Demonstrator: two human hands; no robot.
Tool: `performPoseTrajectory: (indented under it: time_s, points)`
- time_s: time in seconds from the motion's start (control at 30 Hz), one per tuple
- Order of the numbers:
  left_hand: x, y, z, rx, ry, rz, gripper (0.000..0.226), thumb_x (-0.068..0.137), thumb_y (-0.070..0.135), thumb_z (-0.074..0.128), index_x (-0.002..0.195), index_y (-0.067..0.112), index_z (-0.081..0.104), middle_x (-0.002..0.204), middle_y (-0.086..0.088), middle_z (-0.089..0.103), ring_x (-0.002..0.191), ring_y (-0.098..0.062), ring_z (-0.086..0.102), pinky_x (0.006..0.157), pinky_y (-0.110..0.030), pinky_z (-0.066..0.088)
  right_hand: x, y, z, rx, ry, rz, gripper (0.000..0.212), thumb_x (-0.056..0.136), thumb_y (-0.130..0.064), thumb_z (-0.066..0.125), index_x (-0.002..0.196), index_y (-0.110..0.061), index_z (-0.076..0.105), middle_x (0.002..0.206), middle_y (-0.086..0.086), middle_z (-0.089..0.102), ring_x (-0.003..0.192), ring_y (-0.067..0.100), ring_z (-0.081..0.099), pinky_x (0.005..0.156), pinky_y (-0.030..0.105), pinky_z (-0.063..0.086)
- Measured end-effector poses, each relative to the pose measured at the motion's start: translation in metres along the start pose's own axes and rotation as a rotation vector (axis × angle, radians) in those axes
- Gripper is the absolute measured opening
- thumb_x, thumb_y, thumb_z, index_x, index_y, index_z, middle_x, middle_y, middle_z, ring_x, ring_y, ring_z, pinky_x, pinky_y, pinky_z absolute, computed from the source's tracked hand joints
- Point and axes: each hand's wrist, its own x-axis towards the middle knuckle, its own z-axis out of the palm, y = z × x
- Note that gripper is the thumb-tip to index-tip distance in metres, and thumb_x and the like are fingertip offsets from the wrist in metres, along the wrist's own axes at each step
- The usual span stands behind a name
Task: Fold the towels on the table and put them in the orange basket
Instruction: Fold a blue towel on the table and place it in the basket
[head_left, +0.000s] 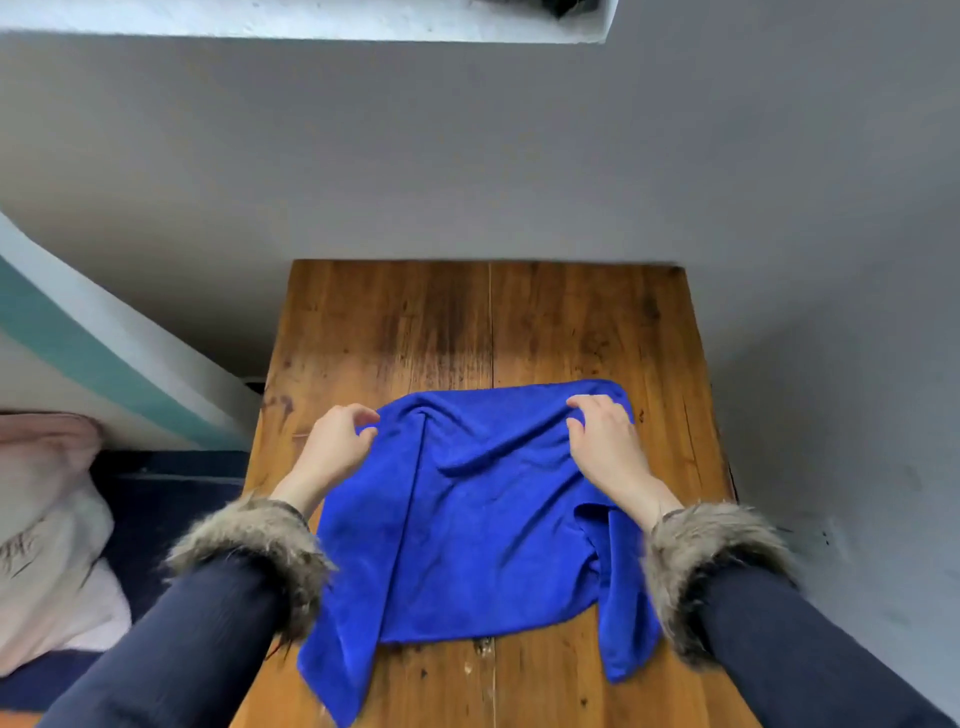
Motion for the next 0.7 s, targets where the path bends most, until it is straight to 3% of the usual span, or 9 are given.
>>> performPoseTrajectory:
  time_s: [0.17,0.3,0.43,0.57,0.7]
  points:
    - [-0.004,-0.048,0.022,-0.013,-0.006,-0.082,0.032,0.09,0.009,0.053,0.121,0.007,0.057,0.122,-0.014,0.056,0.11,-0.029,0.054,0.095,-0.034,0.039,-0.016,-0.028,0.051,-0.059,-0.185,-0.052,0.045,0.097,-0.022,0.041,0.141,-0.012,0.035,0.146,0.007,0.036,0.135,0.026,0.03,0.108,0.036,0.027]
    - [-0.007,-0.078,0.042,0.026,0.037,-0.17,0.04,0.09,0.022,0.056,0.128,0.011,0.049,0.122,-0.013,0.051,0.115,-0.031,0.048,0.095,-0.043,0.038,-0.026,-0.05,0.096,-0.129,-0.257,-0.063,0.052,0.098,-0.03,0.039,0.146,-0.017,0.024,0.156,0.006,0.015,0.145,0.023,0.006,0.116,0.043,0.016]
    - [-0.006,-0.101,0.049,0.128,0.055,-0.245,0.04,0.085,0.042,0.062,0.112,0.014,0.055,0.114,-0.007,0.053,0.113,-0.03,0.046,0.089,-0.043,0.036,-0.035,-0.07,0.132,-0.163,-0.273,-0.058,0.058,0.097,-0.037,0.041,0.148,-0.022,0.017,0.158,0.001,-0.003,0.145,0.022,-0.01,0.115,0.051,0.011]
    - [-0.004,-0.113,0.052,0.102,0.041,-0.162,0.016,0.087,0.032,0.06,0.087,0.017,0.058,0.099,-0.006,0.059,0.103,-0.03,0.052,0.082,-0.039,0.036,-0.048,-0.071,0.157,-0.198,-0.305,0.023,0.072,0.094,-0.04,0.048,0.149,-0.027,0.004,0.155,-0.001,-0.021,0.144,0.027,-0.016,0.111,0.059,0.011]
    - [0.005,-0.114,0.025,0.019,0.11,-0.15,0.01,0.087,0.025,0.055,0.088,0.015,0.053,0.093,-0.009,0.063,0.094,-0.035,0.057,0.071,-0.035,0.036,-0.055,-0.067,0.163,-0.195,-0.319,0.102,0.082,0.091,-0.039,0.052,0.149,-0.03,-0.005,0.152,0.0,-0.031,0.143,0.031,-0.018,0.11,0.063,0.009]
